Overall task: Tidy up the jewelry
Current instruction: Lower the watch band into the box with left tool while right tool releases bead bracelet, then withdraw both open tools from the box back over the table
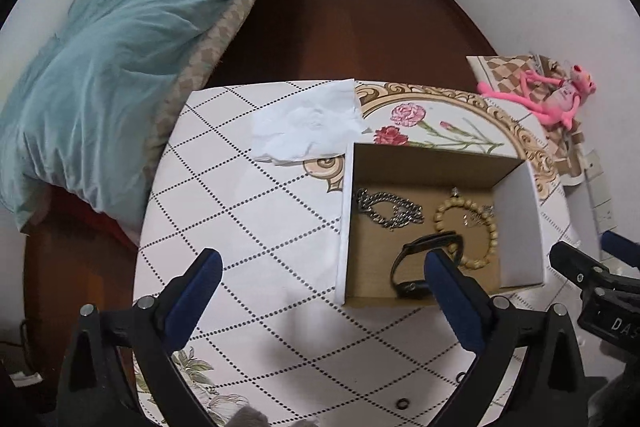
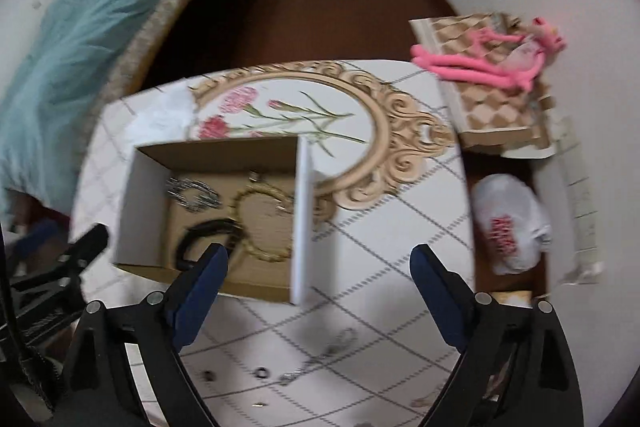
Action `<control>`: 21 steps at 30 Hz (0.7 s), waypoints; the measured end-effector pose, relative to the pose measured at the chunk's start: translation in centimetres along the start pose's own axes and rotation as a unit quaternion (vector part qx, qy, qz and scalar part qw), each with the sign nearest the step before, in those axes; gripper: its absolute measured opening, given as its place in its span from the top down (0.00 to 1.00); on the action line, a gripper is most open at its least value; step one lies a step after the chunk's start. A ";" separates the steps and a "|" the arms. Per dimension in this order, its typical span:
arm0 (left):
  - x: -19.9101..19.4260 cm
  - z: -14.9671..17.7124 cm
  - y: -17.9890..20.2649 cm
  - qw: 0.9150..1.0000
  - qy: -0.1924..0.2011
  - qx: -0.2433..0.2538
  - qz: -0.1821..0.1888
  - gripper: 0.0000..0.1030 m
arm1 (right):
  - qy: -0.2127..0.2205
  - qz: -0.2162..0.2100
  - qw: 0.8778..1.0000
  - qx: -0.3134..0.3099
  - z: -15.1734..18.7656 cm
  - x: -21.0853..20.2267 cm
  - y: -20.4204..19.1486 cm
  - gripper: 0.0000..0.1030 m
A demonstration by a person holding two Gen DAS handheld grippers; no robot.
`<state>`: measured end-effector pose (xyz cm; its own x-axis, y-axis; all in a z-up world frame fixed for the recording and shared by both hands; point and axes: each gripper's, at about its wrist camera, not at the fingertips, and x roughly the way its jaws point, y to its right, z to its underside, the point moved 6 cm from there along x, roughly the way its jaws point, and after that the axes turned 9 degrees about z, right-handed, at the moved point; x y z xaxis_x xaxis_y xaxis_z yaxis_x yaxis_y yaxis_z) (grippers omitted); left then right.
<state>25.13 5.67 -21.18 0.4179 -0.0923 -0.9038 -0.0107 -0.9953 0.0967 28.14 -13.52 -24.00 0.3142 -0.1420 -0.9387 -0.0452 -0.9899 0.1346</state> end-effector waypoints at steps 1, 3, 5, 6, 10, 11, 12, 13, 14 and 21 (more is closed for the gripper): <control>0.0 0.2 0.0 1.000 0.000 0.001 -0.002 0.00 | 0.001 0.008 1.000 0.000 0.3 0.1 0.0 0.06; 0.0 0.4 0.1 1.000 0.002 0.002 -0.002 0.00 | 0.008 0.024 1.000 0.001 0.8 0.2 0.1 0.04; -0.2 0.6 0.2 1.000 0.005 0.001 -0.002 0.00 | 0.012 0.031 0.999 -0.001 1.2 0.2 0.0 0.04; -0.2 0.6 0.3 1.000 0.006 0.000 -0.001 0.00 | 0.013 0.033 0.999 -0.001 1.4 0.2 0.0 0.04; -1.2 0.8 0.6 1.000 0.015 -0.002 0.003 0.00 | 0.018 0.029 0.999 0.002 1.9 -0.4 -0.3 0.04; -1.5 0.8 0.6 1.000 0.019 -0.004 0.004 0.00 | 0.020 0.028 0.999 0.004 2.0 -0.7 -0.4 0.04; -1.9 0.8 0.6 1.000 0.021 -0.007 0.007 0.00 | 0.024 0.028 0.999 0.004 2.1 -1.0 -0.4 0.04; -2.3 0.9 0.6 1.000 0.022 -0.010 0.010 0.00 | 0.026 0.028 0.999 0.004 2.2 -1.4 -0.5 0.04; -2.8 0.9 0.6 1.000 0.026 -0.013 0.011 0.00 | 0.031 0.027 0.999 0.005 2.3 -1.8 -0.5 0.04; -7.0 1.7 1.2 0.998 0.062 -0.002 0.007 0.00 | 0.070 0.036 0.997 0.004 3.5 -5.9 -0.4 0.04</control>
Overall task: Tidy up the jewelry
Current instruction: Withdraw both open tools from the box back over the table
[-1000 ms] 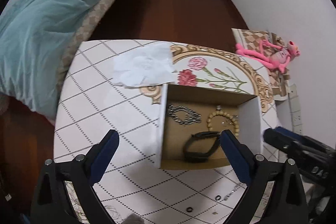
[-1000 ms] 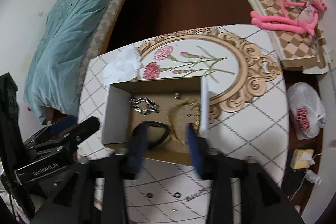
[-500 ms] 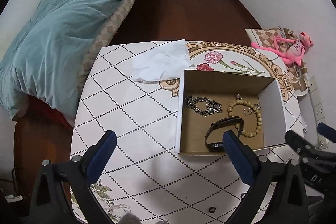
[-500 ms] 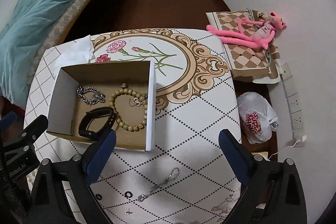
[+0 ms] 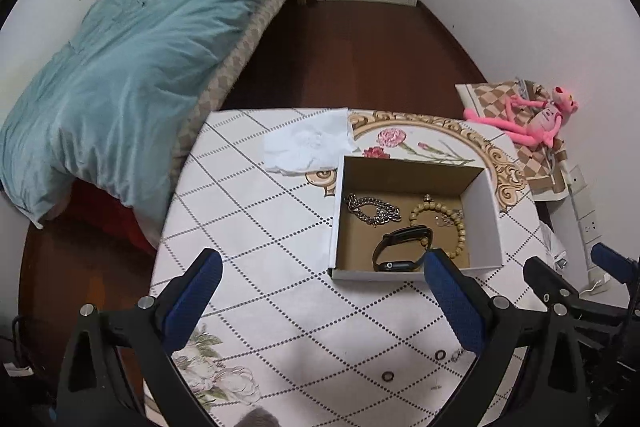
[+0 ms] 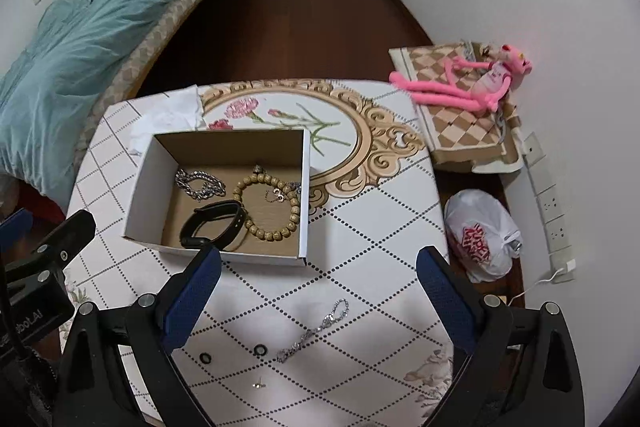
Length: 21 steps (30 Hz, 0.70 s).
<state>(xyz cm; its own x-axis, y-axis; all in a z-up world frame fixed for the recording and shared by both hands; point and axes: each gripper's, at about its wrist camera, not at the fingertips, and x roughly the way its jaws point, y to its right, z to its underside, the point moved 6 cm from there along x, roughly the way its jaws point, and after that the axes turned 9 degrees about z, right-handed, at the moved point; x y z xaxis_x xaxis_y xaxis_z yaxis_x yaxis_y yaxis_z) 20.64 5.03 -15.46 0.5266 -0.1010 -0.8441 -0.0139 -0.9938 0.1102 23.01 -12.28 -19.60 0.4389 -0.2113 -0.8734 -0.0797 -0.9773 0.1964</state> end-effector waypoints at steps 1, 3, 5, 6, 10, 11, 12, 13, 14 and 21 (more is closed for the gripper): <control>-0.9 0.1 0.1 1.000 0.007 0.003 -0.003 0.00 | 0.005 0.001 1.000 0.001 0.1 -0.6 0.0 0.04; -2.2 0.2 0.2 1.000 0.018 0.006 -0.004 0.00 | 0.018 0.001 1.000 0.006 0.2 -2.1 0.5 0.04; -3.6 0.5 0.3 1.000 0.027 0.008 0.000 0.00 | 0.027 0.000 1.000 0.010 0.4 -3.3 0.9 0.04; -4.1 0.6 0.2 1.000 0.029 0.008 0.002 0.00 | 0.033 -0.002 0.999 0.014 0.5 -4.2 1.1 0.04; -6.4 1.3 0.3 0.999 0.044 0.011 0.007 0.00 | 0.052 -0.012 0.998 0.021 1.1 -7.1 1.5 0.04; -6.9 1.5 0.3 0.999 0.047 0.010 0.008 0.00 | 0.056 -0.014 0.998 0.022 1.3 -7.7 1.6 0.04; -7.1 1.6 0.3 0.999 0.047 0.009 0.009 0.00 | 0.060 -0.018 0.998 0.022 1.6 -8.4 1.6 0.04; -7.4 1.9 0.1 0.999 0.047 0.006 0.010 0.00 | 0.062 -0.021 0.998 0.022 1.8 -9.0 1.6 0.04; -7.6 2.2 0.0 0.999 0.045 0.003 0.009 0.00 | 0.064 -0.023 0.997 0.023 2.1 -9.4 1.7 0.04; -5.5 6.8 -1.0 1.000 0.004 -0.010 -0.009 0.00 | 0.035 -0.035 0.998 0.025 6.3 -8.3 2.2 0.04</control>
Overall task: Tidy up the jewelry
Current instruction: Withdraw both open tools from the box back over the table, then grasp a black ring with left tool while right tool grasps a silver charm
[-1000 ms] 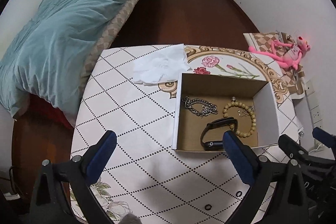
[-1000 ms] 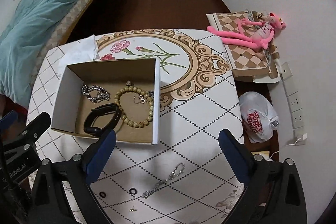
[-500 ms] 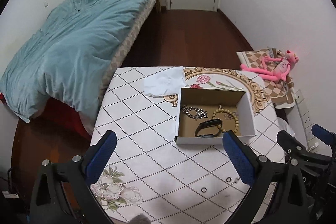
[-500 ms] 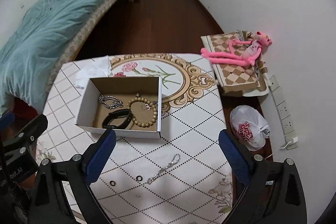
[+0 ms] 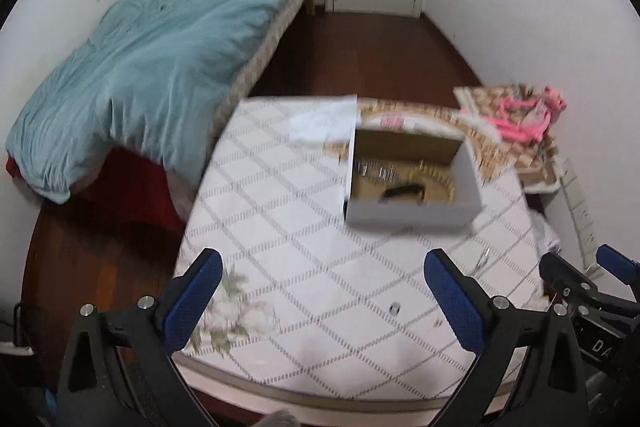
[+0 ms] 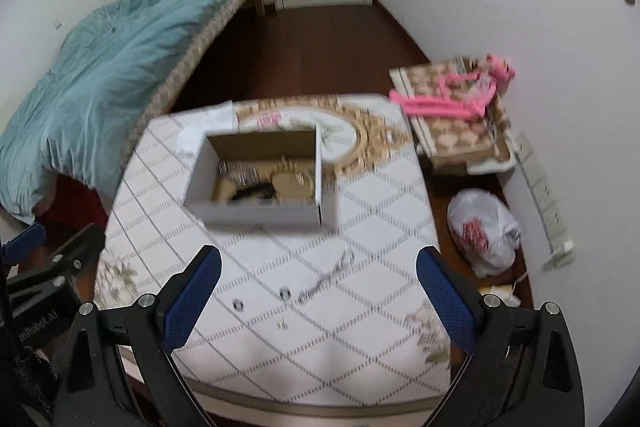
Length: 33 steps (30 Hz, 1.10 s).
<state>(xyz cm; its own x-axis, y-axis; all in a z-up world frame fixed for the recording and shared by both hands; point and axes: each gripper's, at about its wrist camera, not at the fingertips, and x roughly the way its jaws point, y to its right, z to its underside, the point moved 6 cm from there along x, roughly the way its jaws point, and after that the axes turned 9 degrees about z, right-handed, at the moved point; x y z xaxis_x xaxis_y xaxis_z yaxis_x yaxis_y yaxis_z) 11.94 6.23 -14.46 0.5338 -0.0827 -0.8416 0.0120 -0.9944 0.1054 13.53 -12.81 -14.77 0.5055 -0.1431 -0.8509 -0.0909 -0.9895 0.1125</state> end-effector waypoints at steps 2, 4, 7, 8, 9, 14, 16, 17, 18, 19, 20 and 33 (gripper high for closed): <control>1.6 1.8 0.1 1.000 -0.021 0.002 -0.003 0.00 | -0.026 0.001 1.000 0.001 2.1 1.9 0.5 0.04; 3.6 3.8 0.4 0.999 -0.044 0.009 -0.005 0.00 | -0.048 0.001 0.999 0.005 3.8 3.5 1.0 0.04; 6.1 6.0 1.3 0.997 -0.069 0.017 0.002 0.01 | -0.078 0.005 0.997 0.019 6.4 6.1 2.0 0.04; 7.2 6.8 1.7 0.997 -0.079 0.019 0.007 0.04 | -0.086 0.006 0.996 0.024 7.1 6.8 2.3 0.09; 7.8 7.2 1.9 0.996 -0.086 0.020 0.011 0.06 | -0.092 0.006 0.995 0.027 7.6 7.5 2.6 0.15; 10.7 8.6 3.9 0.993 -0.109 0.033 0.040 0.24 | -0.133 0.007 0.990 0.044 10.7 11.2 3.6 0.44; 11.4 8.9 4.6 0.992 -0.114 0.037 0.047 0.24 | -0.138 0.008 0.989 0.047 11.3 11.9 3.9 0.44; 11.7 8.9 5.0 0.991 -0.116 0.038 0.051 0.24 | -0.141 0.008 0.989 0.049 11.5 12.3 4.0 0.44; 12.0 9.0 5.3 0.991 -0.117 0.040 0.052 0.24 | -0.142 0.007 0.988 0.051 11.6 12.6 4.1 0.44; 12.4 9.0 5.7 0.990 -0.120 0.043 0.053 0.25 | -0.145 0.008 0.988 0.052 11.7 12.9 4.2 0.44; 12.7 9.1 6.0 0.990 -0.121 0.044 0.054 0.31 | -0.147 0.007 0.988 0.054 11.7 13.1 4.3 0.44; 14.2 8.5 6.0 0.989 -0.117 0.052 0.068 0.91 | -0.148 -0.023 0.987 0.061 10.9 13.6 3.2 0.44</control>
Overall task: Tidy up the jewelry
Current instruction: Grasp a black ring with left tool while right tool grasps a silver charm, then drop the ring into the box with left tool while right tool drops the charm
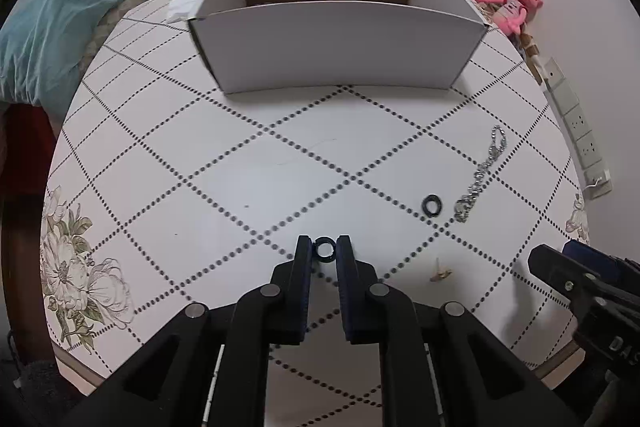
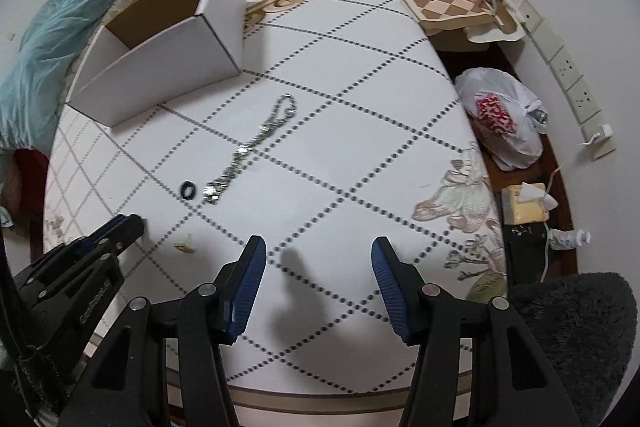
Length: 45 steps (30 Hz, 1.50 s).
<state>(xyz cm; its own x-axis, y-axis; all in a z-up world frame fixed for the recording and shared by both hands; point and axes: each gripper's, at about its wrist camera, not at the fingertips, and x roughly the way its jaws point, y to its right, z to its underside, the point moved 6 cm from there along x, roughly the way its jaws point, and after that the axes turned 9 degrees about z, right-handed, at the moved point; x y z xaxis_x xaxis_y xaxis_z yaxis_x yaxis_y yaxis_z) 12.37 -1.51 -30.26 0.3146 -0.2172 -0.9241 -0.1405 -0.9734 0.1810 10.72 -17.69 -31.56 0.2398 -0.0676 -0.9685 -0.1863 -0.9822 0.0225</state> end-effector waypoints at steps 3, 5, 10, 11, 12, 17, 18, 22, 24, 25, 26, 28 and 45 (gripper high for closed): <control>-0.8 0.6 -1.4 1.000 0.003 -0.014 -0.002 0.91 | 0.001 -0.039 0.999 -0.009 0.1 -0.4 -1.3 0.44; -1.4 1.1 -2.3 1.000 0.006 -0.020 -0.009 0.91 | 0.004 -0.061 0.998 -0.024 0.3 -0.6 -3.0 0.44; -2.8 3.0 -5.3 0.999 0.005 -0.045 -0.025 0.91 | 0.011 -0.071 0.996 -0.061 1.0 -0.3 -6.6 0.44; -2.8 3.3 -5.6 0.998 0.004 -0.048 -0.027 0.91 | 0.012 -0.072 0.995 -0.067 1.1 -0.1 -7.4 0.44; -2.9 3.5 -6.0 0.998 0.003 -0.051 -0.031 0.91 | 0.013 -0.071 0.995 -0.071 1.2 0.1 -8.0 0.44; -3.1 4.0 -6.7 0.998 0.002 -0.059 -0.035 0.91 | 0.029 -0.037 0.994 -0.102 1.7 0.9 -9.9 0.80; -3.1 4.0 -6.7 0.998 0.003 -0.060 -0.034 0.91 | 0.030 -0.030 0.993 -0.109 1.8 1.0 -10.2 0.88; -3.5 3.8 -6.4 0.998 0.006 -0.058 -0.029 0.91 | 0.042 -0.020 0.992 -0.113 1.8 0.9 -10.2 0.91; -4.1 3.4 -6.1 0.998 0.012 -0.057 -0.023 0.91 | 0.044 -0.024 0.993 -0.104 1.7 0.6 -9.8 0.91; -4.4 3.0 -5.8 0.998 0.015 -0.057 -0.019 0.91 | 0.045 -0.027 0.994 -0.099 1.4 0.3 -9.6 0.91; -4.8 2.6 -5.6 0.998 0.019 -0.057 -0.014 0.91 | 0.047 -0.032 0.994 -0.092 1.3 -0.1 -9.3 0.91; -6.0 1.0 -4.9 0.998 0.032 -0.054 -0.001 0.91 | 0.055 -0.044 0.994 -0.080 0.3 -1.4 -8.8 0.91; -6.3 -16.7 -2.7 0.996 0.060 -0.011 0.066 0.91 | 0.084 -0.119 0.988 -0.060 -17.0 -5.6 -9.1 0.91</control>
<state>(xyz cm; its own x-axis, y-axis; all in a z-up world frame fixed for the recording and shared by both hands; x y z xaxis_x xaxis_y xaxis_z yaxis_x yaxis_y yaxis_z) 26.42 1.24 -19.36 0.4043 -0.3500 -0.8450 -0.1690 -0.9366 0.3071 27.25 -11.34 -22.09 0.4205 0.1491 -0.8950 0.0057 -0.9868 -0.1617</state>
